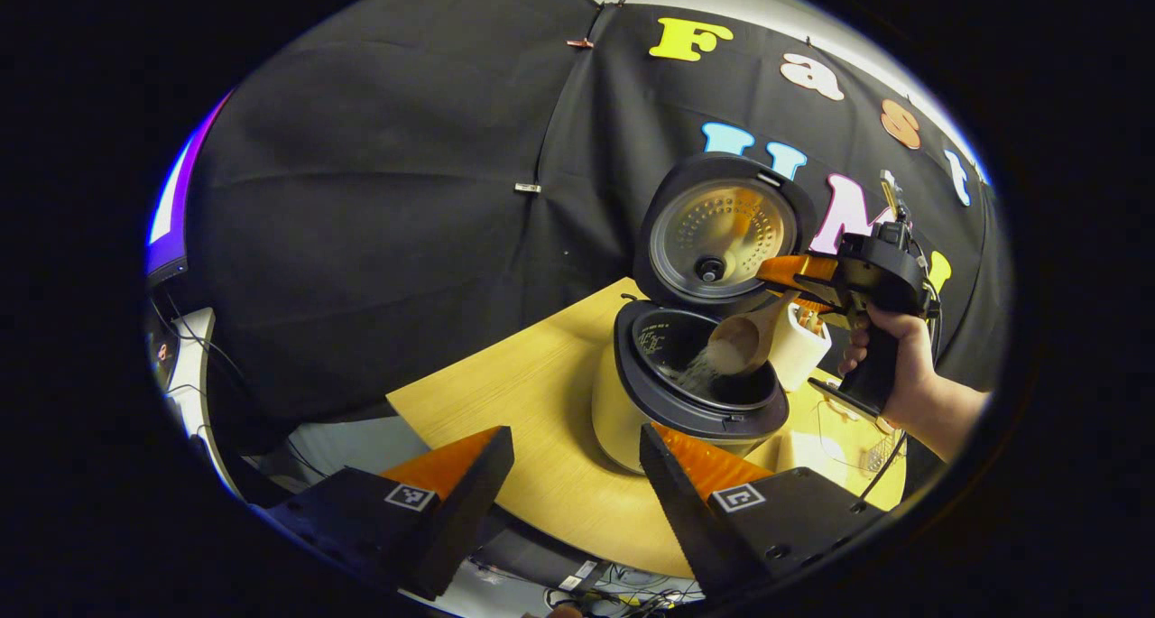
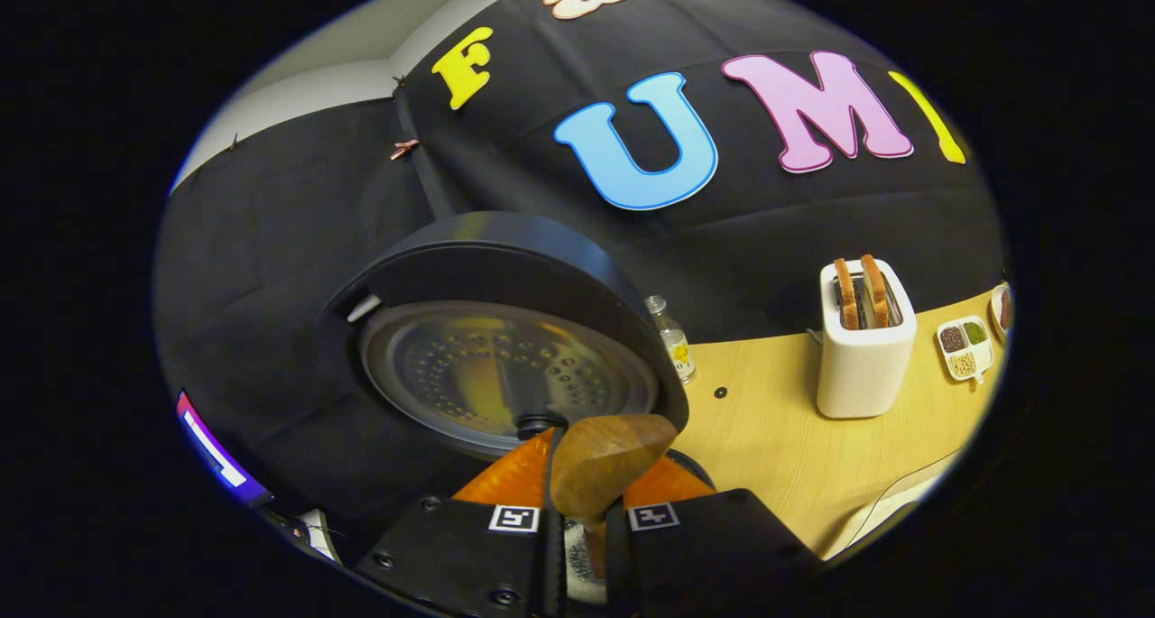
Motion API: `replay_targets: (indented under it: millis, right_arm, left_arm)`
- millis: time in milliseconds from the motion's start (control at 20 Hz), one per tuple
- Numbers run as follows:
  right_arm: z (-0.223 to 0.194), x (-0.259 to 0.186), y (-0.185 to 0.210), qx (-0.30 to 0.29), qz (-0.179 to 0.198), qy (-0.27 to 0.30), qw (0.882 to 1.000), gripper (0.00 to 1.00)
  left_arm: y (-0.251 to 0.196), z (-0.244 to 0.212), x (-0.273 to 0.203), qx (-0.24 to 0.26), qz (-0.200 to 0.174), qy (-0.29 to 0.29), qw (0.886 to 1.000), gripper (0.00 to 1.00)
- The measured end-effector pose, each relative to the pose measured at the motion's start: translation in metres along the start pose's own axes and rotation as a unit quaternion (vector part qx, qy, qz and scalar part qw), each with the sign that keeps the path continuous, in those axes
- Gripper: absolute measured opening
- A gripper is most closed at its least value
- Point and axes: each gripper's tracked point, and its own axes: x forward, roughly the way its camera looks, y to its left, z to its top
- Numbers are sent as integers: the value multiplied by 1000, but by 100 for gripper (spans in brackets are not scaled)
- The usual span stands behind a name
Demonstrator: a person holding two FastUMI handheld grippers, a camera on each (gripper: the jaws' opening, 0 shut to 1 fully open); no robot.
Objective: Close the left gripper, press the button to open the rice cooker; take a wooden spoon from the chopstick holder with the right hand, scoop a spoonful of rice and pour it into the rice cooker, then put the wooden spoon back into the chopstick holder.
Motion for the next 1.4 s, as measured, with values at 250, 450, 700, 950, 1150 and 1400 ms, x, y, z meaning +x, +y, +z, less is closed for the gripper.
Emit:
replay_targets:
  millis: [250,450,700,950,1150,1400]
  right_arm:
    - [-2,2,17,-52,19,2,998,21]
    - [-8,1,36,-133,44,1,990,21]
    - [-22,-3,58,-189,84,8,978,21]
    - [-35,-9,67,-250,99,9,963,21]
    - [-45,-16,74,-270,116,21,955,21]
    - [-23,-22,74,-215,106,11,971,21]
  left_arm:
    - [2,0,1,2,8,0,1000,95]
    - [5,0,0,2,15,-3,1000,95]
    - [10,-4,0,-11,21,0,1000,95]
    - [10,2,-3,-3,25,-11,1000,92]
    - [7,3,-4,6,21,-15,1000,95]
    - [3,5,-10,15,20,-21,999,95]
